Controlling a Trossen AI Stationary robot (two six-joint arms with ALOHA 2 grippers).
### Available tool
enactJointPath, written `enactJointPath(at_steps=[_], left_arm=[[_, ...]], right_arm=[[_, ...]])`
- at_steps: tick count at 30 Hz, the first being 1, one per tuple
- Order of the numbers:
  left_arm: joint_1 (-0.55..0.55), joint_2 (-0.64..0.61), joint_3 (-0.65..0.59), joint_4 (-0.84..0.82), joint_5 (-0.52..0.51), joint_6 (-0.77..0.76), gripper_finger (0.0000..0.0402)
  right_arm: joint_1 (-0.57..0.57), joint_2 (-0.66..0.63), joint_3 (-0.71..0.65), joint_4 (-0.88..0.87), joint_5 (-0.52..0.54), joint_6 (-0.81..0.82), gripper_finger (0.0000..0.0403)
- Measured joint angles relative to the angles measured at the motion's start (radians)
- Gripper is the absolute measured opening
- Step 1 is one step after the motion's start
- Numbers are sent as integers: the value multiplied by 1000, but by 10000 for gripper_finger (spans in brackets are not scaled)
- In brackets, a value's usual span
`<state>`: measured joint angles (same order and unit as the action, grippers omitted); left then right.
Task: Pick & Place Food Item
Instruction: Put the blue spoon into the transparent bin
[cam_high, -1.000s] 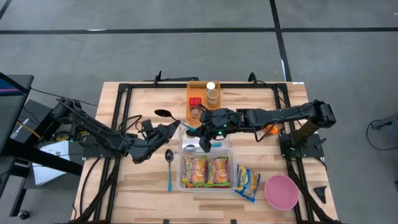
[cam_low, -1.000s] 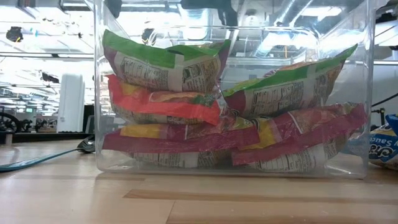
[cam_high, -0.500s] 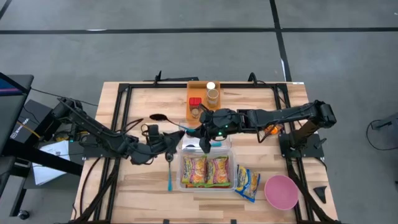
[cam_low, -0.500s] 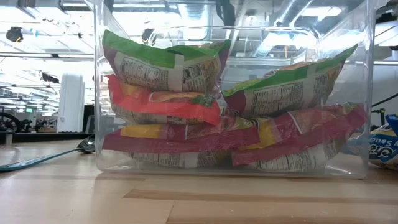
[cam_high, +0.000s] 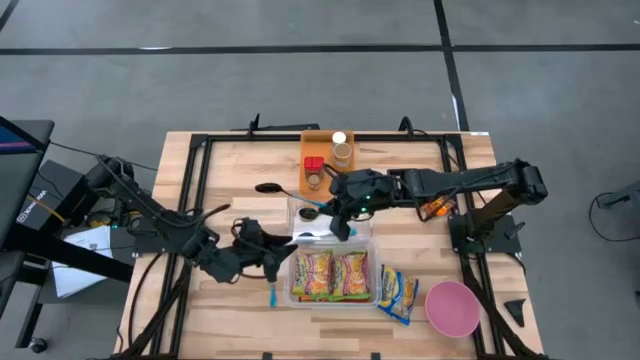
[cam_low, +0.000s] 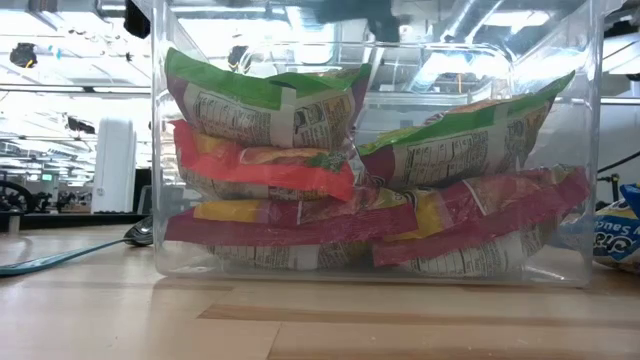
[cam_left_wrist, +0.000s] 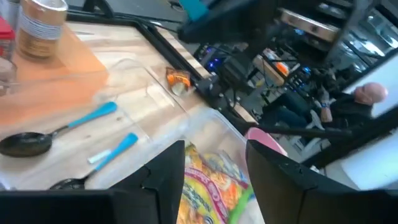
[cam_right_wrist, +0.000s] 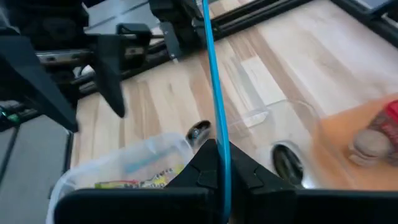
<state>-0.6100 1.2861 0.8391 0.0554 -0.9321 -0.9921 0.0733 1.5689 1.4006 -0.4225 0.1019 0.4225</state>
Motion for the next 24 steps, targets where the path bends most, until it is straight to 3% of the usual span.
enactJointPath(at_steps=[10, 15, 24], left_arm=[[-49, -62, 0, 4, -12, 2, 158], [-54, -146, 0, 21, -30, 117, 151], [-53, -299, 0, 21, -69, 286, 145]], right_arm=[[-57, -100, 0, -375, -70, -190, 0], [-124, -145, -19, -434, -248, -256, 0], [-288, -160, -221, -431, -585, -305, 0]])
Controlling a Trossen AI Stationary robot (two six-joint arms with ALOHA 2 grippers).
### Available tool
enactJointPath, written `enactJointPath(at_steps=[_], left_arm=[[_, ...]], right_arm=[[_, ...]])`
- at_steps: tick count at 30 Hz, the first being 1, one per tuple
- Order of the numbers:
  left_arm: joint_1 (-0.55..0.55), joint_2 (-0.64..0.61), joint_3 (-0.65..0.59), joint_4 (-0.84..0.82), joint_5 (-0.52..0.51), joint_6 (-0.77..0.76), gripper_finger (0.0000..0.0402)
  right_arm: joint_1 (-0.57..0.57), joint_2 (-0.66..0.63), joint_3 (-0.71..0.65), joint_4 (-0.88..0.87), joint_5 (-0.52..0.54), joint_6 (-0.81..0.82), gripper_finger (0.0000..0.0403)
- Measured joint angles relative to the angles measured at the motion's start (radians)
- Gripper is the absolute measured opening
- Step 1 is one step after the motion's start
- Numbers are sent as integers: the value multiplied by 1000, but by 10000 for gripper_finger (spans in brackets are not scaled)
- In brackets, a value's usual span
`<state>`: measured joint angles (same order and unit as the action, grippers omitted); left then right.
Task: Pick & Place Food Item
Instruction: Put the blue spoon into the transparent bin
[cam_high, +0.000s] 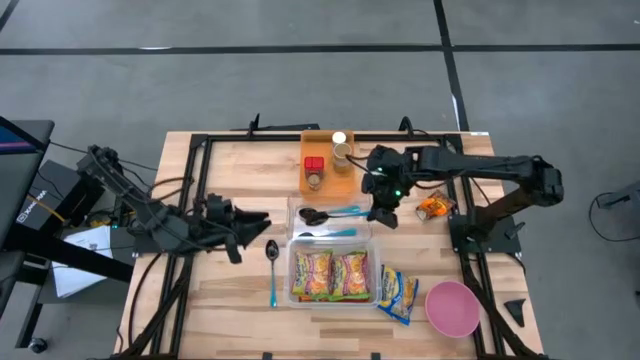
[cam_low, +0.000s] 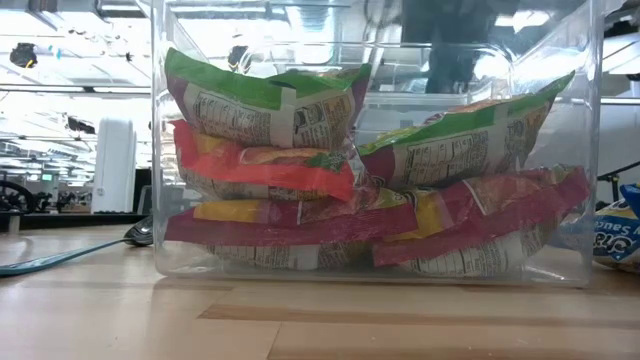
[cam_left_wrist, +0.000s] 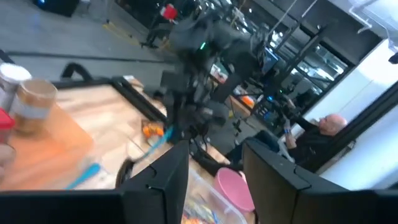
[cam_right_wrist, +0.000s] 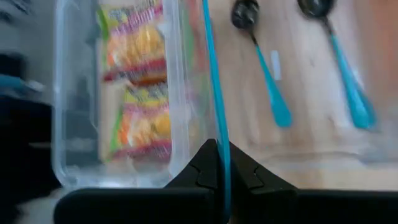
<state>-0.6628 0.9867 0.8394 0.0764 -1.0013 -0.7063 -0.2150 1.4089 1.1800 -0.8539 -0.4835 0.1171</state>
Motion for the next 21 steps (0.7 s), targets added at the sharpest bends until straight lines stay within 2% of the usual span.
enactJointPath(at_steps=[5, 13, 21], left_arm=[[0, -47, 0, -1, -23, 49, 145], [0, -40, 0, -4, -44, 47, 145], [1, -23, 0, -3, -67, 30, 145]], right_arm=[[-86, 34, -54, 115, -106, 56, 0], [-162, 120, -53, 137, -281, 33, 0], [-130, 226, -27, 155, -249, 33, 0]])
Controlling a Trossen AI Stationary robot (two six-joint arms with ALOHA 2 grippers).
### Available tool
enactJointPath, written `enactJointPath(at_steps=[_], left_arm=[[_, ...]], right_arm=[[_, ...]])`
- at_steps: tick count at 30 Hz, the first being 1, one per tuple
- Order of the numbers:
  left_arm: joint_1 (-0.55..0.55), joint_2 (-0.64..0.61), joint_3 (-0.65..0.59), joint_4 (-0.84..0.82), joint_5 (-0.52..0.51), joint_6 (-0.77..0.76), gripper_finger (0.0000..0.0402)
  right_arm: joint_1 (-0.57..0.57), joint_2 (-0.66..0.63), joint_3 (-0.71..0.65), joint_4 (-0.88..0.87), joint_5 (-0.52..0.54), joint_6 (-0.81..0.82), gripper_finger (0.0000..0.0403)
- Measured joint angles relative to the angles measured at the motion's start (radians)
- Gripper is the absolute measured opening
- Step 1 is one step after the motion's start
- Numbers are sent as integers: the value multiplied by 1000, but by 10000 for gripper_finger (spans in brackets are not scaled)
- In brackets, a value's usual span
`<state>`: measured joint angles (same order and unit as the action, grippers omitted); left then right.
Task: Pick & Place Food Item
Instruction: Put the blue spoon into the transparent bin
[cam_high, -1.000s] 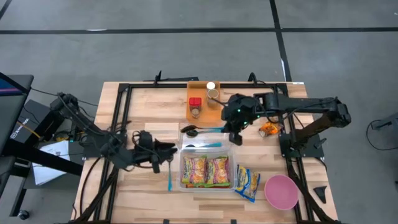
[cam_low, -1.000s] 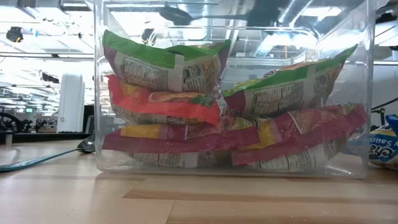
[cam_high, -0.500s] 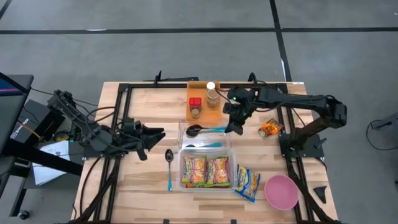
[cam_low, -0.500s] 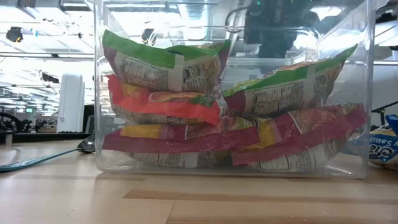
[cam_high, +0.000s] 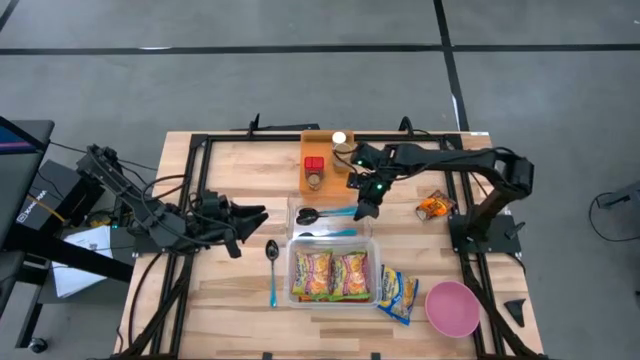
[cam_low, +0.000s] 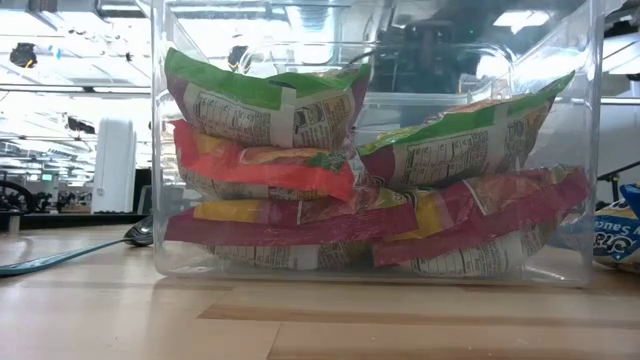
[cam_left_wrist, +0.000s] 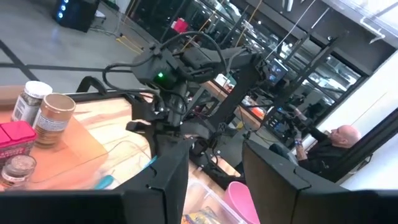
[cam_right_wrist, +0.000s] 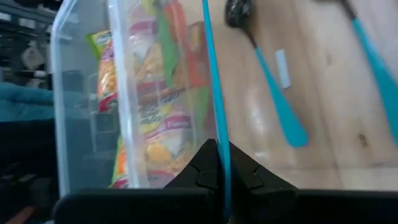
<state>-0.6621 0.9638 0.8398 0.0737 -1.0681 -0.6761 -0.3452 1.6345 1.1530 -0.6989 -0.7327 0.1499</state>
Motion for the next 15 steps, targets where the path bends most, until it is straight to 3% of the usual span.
enactJointPath(at_steps=[7, 15], left_arm=[[0, 0, 0, 0, -1, -5, 145], [0, 0, 0, -5, -8, -5, 145]], right_arm=[[39, 8, 36, 0, 116, 32, 0], [41, 8, 36, 3, 163, 84, 0]])
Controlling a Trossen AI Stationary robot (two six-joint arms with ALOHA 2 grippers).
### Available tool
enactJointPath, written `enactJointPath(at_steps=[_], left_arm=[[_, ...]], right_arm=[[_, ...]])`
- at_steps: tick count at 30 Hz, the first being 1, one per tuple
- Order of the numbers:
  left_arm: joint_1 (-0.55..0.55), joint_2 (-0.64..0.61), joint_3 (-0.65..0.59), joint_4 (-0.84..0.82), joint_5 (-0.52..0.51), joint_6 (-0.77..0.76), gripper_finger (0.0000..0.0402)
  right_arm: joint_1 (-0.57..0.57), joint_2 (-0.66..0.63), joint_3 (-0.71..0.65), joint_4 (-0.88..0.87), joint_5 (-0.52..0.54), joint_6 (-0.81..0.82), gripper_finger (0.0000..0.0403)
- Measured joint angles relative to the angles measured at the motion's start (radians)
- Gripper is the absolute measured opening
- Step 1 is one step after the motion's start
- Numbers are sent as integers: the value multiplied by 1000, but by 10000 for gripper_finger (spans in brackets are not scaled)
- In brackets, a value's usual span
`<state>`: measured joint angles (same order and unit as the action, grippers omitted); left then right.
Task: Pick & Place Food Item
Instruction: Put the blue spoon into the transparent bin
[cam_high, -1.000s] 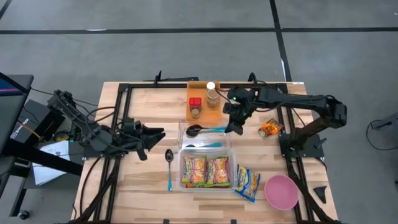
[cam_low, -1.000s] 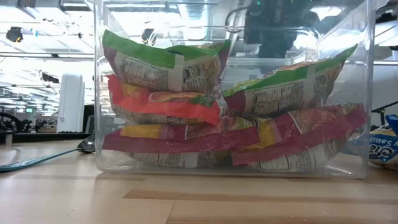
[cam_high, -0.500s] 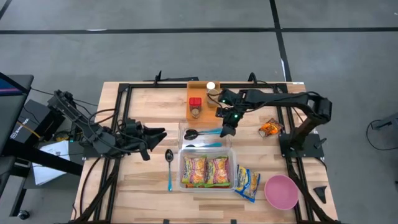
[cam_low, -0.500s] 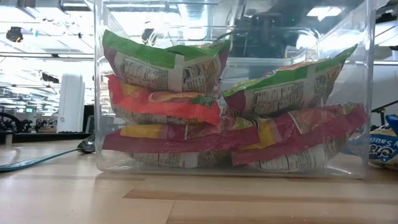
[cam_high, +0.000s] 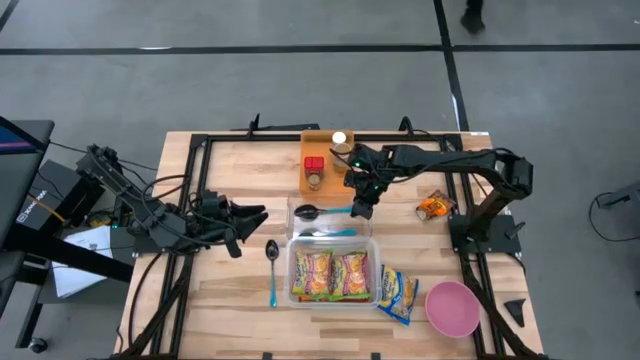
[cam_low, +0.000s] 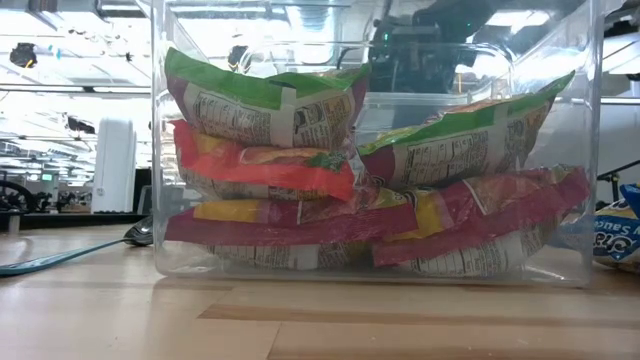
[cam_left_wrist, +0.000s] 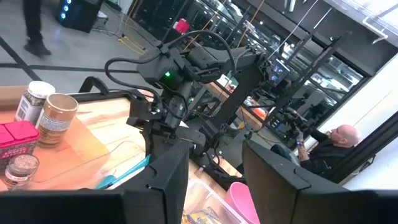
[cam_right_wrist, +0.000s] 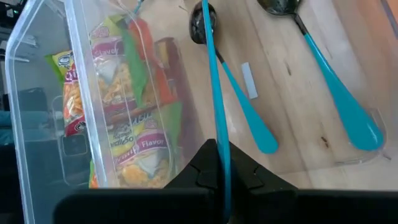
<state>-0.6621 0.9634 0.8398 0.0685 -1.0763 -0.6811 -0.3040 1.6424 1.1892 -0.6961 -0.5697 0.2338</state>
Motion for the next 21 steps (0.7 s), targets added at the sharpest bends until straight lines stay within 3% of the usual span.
enactJointPath(at_steps=[21], left_arm=[[0, 1, 0, -1, 11, -11, 145]], right_arm=[[-4, 82, -1, 35, -36, 11, 0]])
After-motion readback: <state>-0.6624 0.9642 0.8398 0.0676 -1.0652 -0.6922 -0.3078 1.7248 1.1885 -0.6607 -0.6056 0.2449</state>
